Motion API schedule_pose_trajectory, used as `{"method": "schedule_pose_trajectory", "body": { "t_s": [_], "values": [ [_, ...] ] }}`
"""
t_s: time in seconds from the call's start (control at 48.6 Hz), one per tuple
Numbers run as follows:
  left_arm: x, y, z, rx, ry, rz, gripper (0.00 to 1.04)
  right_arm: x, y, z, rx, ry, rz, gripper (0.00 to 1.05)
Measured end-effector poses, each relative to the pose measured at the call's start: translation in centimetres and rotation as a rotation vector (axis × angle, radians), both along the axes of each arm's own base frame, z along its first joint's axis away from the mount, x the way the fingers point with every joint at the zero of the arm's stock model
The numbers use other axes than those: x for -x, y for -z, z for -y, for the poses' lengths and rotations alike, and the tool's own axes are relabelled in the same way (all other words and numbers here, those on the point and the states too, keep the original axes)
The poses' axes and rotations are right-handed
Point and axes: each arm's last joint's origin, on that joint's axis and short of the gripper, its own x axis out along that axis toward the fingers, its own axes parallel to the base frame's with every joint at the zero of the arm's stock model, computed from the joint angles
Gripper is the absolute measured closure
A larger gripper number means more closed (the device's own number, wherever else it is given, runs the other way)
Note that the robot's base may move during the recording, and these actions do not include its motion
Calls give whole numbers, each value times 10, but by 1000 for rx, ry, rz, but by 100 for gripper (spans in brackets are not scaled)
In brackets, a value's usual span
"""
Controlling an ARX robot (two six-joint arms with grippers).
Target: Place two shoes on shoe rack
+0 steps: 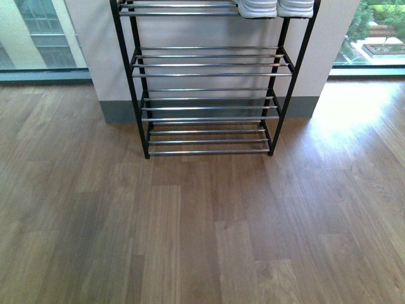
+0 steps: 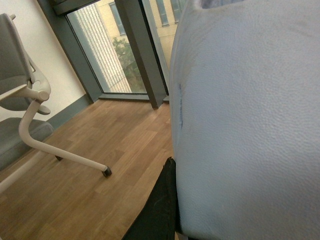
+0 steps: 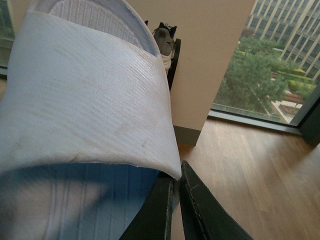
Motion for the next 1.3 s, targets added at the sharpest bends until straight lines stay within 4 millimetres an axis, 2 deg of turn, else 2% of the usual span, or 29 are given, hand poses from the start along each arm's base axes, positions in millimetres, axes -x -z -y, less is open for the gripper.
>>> {"method": "schedule_pose_trajectory", "body": {
  "t_s": [1.296],
  "values": [
    [0, 0, 0, -1, -3, -3, 103, 0, 0, 0, -1, -6, -1, 103]
  ]
}}
